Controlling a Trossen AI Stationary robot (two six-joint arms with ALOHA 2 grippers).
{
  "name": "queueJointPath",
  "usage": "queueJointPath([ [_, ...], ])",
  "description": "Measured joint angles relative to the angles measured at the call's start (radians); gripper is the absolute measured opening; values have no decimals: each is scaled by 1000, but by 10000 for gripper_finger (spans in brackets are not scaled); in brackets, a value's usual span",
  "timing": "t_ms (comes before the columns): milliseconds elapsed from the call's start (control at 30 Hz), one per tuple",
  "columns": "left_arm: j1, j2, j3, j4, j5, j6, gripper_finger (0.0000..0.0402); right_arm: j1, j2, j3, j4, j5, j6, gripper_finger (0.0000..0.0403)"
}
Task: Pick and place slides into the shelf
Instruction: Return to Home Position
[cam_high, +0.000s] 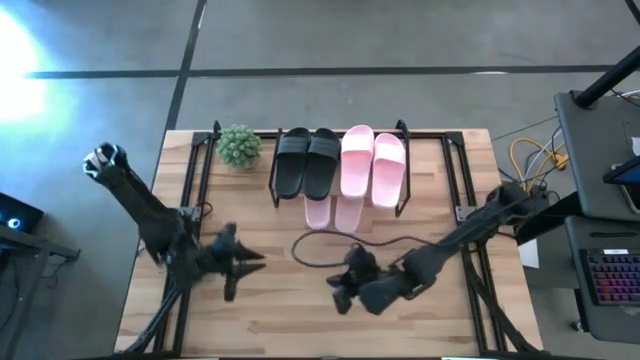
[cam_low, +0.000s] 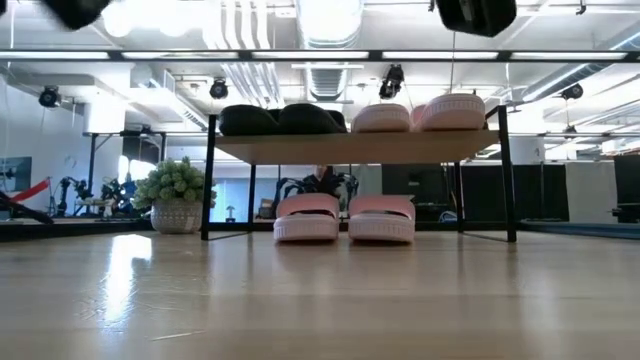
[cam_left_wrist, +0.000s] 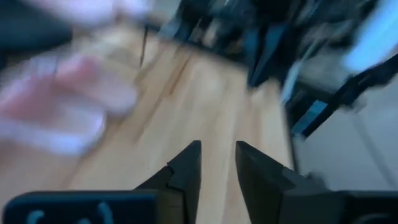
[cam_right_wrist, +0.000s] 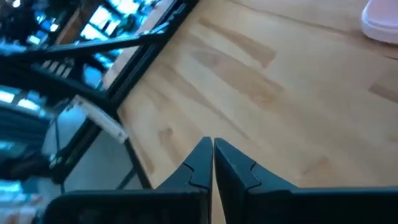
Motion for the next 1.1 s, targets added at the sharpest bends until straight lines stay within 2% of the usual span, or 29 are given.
queueJointPath([
  [100,107,-135,-45,174,107,244,63,-27,-67,-55,0,-57,-62,9],
  [167,194,-218,-80,237,197,327,48,-66,-113,-107,8,-99,-120,9],
  [233,284,-288,-121,264,259,343,35,-115,-169,-179,75,-157,-191,8],
  [333,429,-366,-200,293,324,337,22,-209,-267,-327,285,-292,-319,8],
  [467,601,-405,-297,457,486,308,11,-354,-390,-532,536,-465,-408,8],
  [567,685,-423,-326,595,580,320,6,-445,-497,-639,608,-568,-440,8],
  [633,723,-445,-335,590,585,365,2,-493,-571,-691,609,-621,-475,8],
  [800,765,-499,-349,517,585,445,0,-569,-783,-802,592,-616,-533,8],
  [967,765,-562,-353,346,578,386,0,-597,-1000,-883,397,-555,-552,8],
  [1100,764,-603,-354,245,578,336,0,-597,-1145,-929,347,-535,-522,8],
])
